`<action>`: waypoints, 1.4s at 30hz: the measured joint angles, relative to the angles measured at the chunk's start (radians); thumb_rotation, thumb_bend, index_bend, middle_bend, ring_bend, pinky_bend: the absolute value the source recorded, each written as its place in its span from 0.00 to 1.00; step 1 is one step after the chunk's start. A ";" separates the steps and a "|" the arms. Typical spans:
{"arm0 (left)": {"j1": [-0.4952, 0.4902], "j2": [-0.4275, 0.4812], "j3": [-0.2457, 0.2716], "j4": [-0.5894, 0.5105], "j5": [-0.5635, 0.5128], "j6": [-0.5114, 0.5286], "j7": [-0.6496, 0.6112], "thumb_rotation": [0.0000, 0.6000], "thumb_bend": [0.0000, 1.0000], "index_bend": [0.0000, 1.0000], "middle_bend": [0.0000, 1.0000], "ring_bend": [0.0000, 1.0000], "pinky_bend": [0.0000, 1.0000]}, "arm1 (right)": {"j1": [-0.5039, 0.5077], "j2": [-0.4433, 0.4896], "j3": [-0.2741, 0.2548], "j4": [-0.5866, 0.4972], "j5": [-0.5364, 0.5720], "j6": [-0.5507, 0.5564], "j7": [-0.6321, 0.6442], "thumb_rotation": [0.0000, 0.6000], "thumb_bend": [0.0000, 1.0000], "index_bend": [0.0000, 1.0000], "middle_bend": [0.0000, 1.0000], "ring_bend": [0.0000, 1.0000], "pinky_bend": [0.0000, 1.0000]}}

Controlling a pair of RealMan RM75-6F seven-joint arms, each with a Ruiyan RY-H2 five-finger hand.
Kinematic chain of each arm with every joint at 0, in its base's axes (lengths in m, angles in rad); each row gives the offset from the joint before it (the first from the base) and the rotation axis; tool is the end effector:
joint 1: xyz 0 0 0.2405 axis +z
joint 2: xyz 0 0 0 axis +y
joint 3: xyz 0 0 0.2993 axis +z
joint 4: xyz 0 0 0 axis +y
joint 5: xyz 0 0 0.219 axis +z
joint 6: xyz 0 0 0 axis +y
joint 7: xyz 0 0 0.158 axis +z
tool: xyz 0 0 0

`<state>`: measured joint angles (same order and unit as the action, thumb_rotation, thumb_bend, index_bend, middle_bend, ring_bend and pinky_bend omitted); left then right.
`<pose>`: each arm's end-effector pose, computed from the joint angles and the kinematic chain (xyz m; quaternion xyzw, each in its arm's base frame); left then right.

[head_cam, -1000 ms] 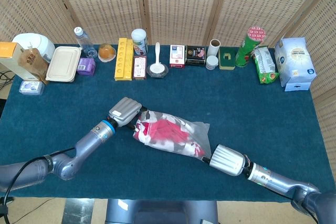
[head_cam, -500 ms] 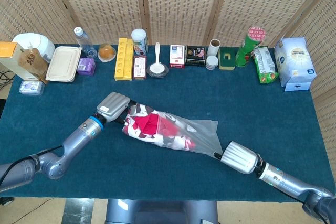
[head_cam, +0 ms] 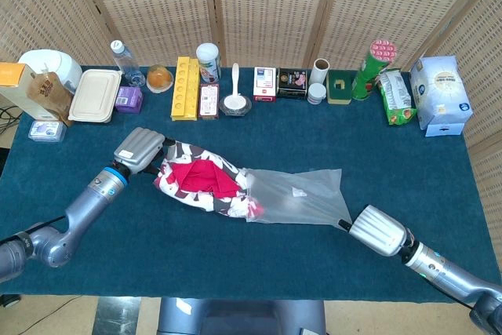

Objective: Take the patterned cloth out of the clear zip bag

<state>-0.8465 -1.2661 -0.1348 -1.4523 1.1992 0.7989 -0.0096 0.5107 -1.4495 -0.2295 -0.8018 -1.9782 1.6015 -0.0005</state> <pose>-0.1895 0.4373 0.0633 -0.7569 -0.3821 -0.3540 0.3947 -0.3259 -0.2930 0.0657 0.8629 0.0000 0.3624 0.3522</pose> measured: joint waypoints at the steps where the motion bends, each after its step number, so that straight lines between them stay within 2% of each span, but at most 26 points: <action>1: 0.004 0.001 0.000 0.006 0.000 0.002 -0.005 1.00 0.39 0.90 1.00 1.00 1.00 | -0.003 0.002 0.002 0.003 0.002 0.002 0.002 1.00 0.67 0.86 0.97 1.00 1.00; 6: 0.015 -0.009 -0.002 0.036 0.006 0.011 -0.019 1.00 0.38 0.90 1.00 1.00 1.00 | -0.016 0.006 0.009 0.019 0.016 0.002 0.015 1.00 0.67 0.86 0.97 1.00 1.00; 9: 0.015 -0.021 -0.003 0.042 0.014 0.005 -0.029 1.00 0.30 0.83 1.00 0.96 0.97 | -0.022 0.003 0.014 0.024 0.020 0.001 0.017 1.00 0.62 0.76 0.91 1.00 1.00; 10: 0.015 -0.024 -0.003 0.042 0.019 0.005 -0.031 1.00 0.26 0.72 0.95 0.88 0.94 | -0.023 0.003 0.016 0.025 0.022 -0.001 0.014 1.00 0.58 0.70 0.86 1.00 1.00; 12: 0.015 -0.025 -0.002 0.037 0.035 0.005 -0.036 1.00 0.20 0.48 0.78 0.67 0.84 | -0.026 0.002 0.024 0.023 0.032 -0.003 0.013 1.00 0.49 0.57 0.77 0.97 1.00; 14: 0.015 -0.021 -0.002 0.027 0.045 0.006 -0.040 1.00 0.14 0.21 0.50 0.39 0.61 | -0.029 0.002 0.031 0.018 0.041 -0.006 0.014 1.00 0.34 0.43 0.65 0.87 0.93; 17: 0.017 -0.005 -0.005 0.004 0.053 0.012 -0.042 1.00 0.09 0.02 0.26 0.13 0.33 | -0.032 0.005 0.044 0.003 0.058 -0.011 0.020 1.00 0.15 0.31 0.52 0.75 0.81; 19: 0.022 0.008 -0.008 -0.011 0.055 0.023 -0.040 1.00 0.07 0.00 0.17 0.04 0.23 | -0.034 0.007 0.056 -0.008 0.069 -0.010 0.023 1.00 0.08 0.29 0.49 0.70 0.79; 22: 0.034 0.029 -0.012 -0.034 0.056 0.044 -0.039 1.00 0.06 0.00 0.12 0.00 0.18 | -0.036 0.012 0.071 -0.028 0.085 -0.008 0.034 0.97 0.03 0.26 0.43 0.64 0.75; 28: 0.082 0.089 -0.021 -0.100 0.058 0.115 -0.045 1.00 0.06 0.00 0.12 0.00 0.17 | -0.041 0.042 0.097 -0.087 0.114 -0.007 0.059 0.80 0.02 0.24 0.38 0.57 0.69; 34: 0.151 0.168 -0.015 -0.162 0.069 0.185 -0.066 1.00 0.06 0.00 0.12 0.00 0.17 | -0.053 0.076 0.128 -0.155 0.156 0.001 0.099 0.80 0.02 0.24 0.38 0.57 0.69; 39: 0.226 0.222 0.007 -0.204 0.093 0.262 -0.082 1.00 0.12 0.00 0.12 0.00 0.20 | -0.071 0.110 0.165 -0.237 0.222 -0.004 0.133 0.80 0.08 0.30 0.40 0.57 0.69; 42: 0.275 0.242 0.028 -0.223 0.110 0.313 -0.082 1.00 0.18 0.02 0.12 0.00 0.22 | -0.087 0.132 0.185 -0.291 0.273 -0.020 0.139 0.79 0.18 0.36 0.43 0.58 0.68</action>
<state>-0.5714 -1.0238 -0.1064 -1.6753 1.3087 1.1115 -0.0912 0.4237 -1.3177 -0.0440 -1.0926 -1.7057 1.5811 0.1380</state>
